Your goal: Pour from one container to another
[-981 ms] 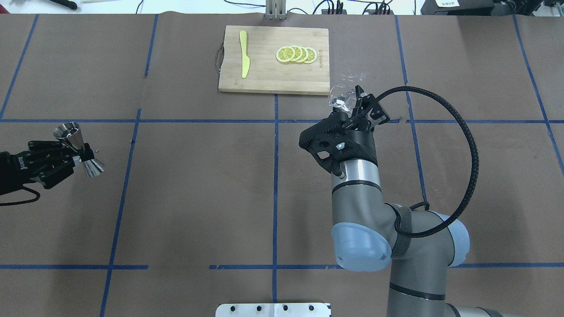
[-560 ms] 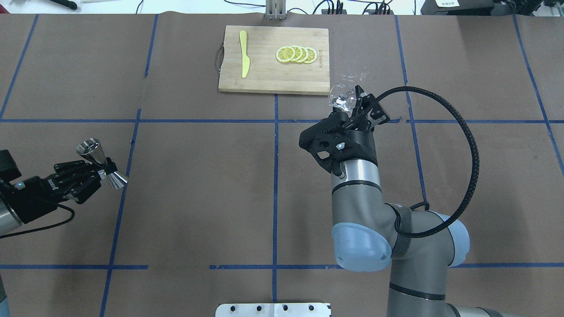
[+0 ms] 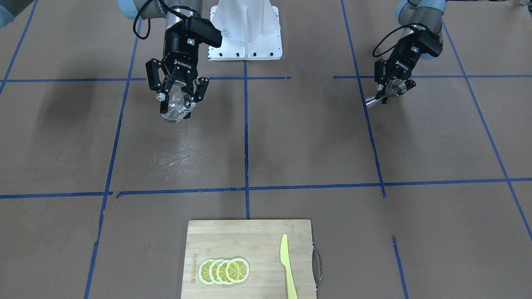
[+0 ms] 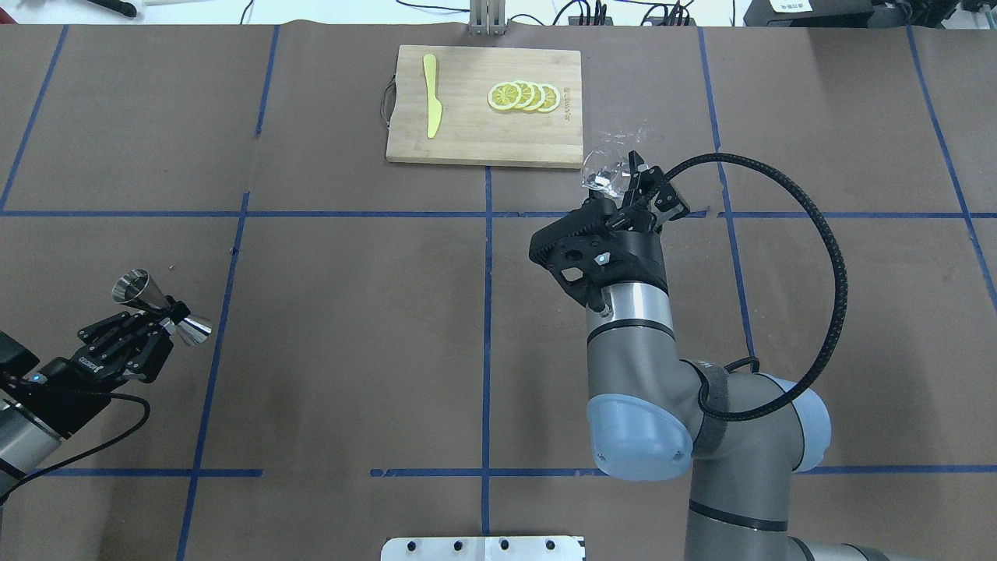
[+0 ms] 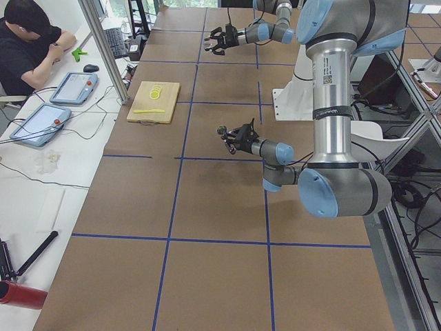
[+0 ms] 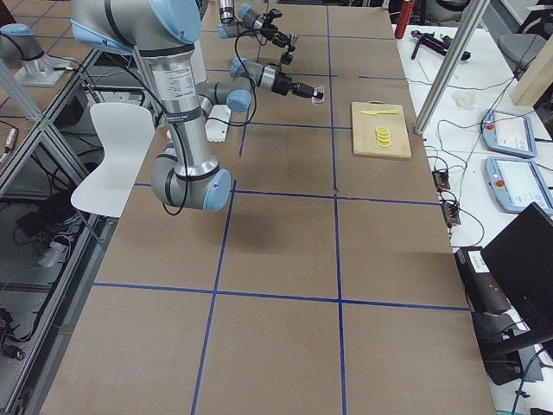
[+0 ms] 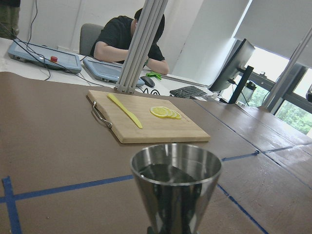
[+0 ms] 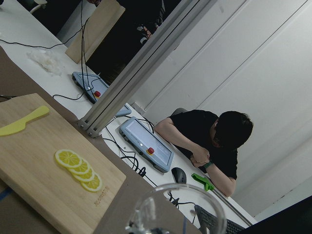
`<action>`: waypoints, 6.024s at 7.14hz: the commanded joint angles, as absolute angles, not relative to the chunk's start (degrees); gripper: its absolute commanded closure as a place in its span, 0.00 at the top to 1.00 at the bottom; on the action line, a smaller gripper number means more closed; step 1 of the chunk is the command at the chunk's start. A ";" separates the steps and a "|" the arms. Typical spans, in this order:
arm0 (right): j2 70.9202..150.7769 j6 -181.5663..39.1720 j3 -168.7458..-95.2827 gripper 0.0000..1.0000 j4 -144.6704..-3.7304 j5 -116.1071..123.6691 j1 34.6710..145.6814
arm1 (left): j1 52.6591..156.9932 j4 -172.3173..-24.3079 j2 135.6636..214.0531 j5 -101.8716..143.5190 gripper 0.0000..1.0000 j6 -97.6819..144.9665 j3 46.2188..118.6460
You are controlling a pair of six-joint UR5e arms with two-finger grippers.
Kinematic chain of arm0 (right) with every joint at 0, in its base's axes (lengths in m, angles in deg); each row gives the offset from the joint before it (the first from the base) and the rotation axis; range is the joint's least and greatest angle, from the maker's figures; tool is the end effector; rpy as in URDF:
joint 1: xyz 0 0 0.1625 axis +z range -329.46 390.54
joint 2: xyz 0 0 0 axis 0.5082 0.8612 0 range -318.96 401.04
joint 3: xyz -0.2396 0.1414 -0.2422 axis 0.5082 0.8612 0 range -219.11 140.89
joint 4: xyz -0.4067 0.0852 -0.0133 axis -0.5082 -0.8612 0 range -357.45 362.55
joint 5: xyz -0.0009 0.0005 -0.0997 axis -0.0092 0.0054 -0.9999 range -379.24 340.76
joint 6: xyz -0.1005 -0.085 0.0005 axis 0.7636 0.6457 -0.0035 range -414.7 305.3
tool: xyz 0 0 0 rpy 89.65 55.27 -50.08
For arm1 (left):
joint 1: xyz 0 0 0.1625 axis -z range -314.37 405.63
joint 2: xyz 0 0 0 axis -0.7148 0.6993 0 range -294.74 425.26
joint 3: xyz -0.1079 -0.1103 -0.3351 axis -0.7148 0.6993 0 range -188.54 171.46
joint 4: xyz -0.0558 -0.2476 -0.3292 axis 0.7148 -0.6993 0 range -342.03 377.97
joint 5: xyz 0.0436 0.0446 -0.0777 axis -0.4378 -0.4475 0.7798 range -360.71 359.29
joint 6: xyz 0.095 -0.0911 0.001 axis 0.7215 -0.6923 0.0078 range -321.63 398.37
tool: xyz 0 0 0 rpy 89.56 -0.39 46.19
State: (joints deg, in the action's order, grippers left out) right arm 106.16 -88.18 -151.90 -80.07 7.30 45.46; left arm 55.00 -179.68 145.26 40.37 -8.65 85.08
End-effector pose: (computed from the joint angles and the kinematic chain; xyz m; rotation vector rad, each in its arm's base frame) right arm -0.4433 -0.3779 0.1579 1.3088 -0.1011 -0.0874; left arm 0.3494 -0.2933 0.4550 1.2432 1.1737 -0.3175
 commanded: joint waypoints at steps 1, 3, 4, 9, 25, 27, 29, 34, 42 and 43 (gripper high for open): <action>106.08 -88.18 -151.96 0.00 -80.07 7.30 45.40 | 53.19 -178.82 145.07 30.60 0.00 -4.09 84.63; 106.08 -88.18 -151.96 0.00 -80.07 7.30 45.49 | 52.84 -178.29 146.38 27.24 0.00 -4.08 82.36; 106.08 -88.18 -151.96 0.00 -80.07 7.30 45.49 | 52.84 -178.29 147.08 27.24 0.00 -4.08 81.73; 106.08 -88.18 -151.96 0.00 -80.07 7.30 45.49 | 52.75 -178.12 149.55 27.68 0.00 0.19 77.33; 106.08 -88.18 -151.96 0.00 -80.07 7.30 45.49 | 52.75 -177.06 152.89 32.51 0.00 -6.28 71.71; 106.08 -88.18 -151.96 0.00 -80.07 7.30 45.49 | 52.75 -177.15 152.98 32.34 0.00 -6.28 71.18; 106.08 -88.18 -151.96 0.00 -80.07 7.21 45.49 | 52.75 -177.06 152.89 31.90 0.00 -5.66 70.74; 106.08 -88.18 -151.96 0.00 -80.07 7.30 45.49 | 52.75 -176.97 152.98 31.90 0.00 -5.31 69.95; 106.08 -88.18 -151.96 0.00 -80.07 7.30 45.49 | 52.75 -176.89 152.72 31.90 0.99 -5.05 69.95; 106.08 -88.18 -151.96 0.00 -80.07 7.30 45.49 | 52.75 -176.97 152.63 31.90 0.99 -4.78 70.73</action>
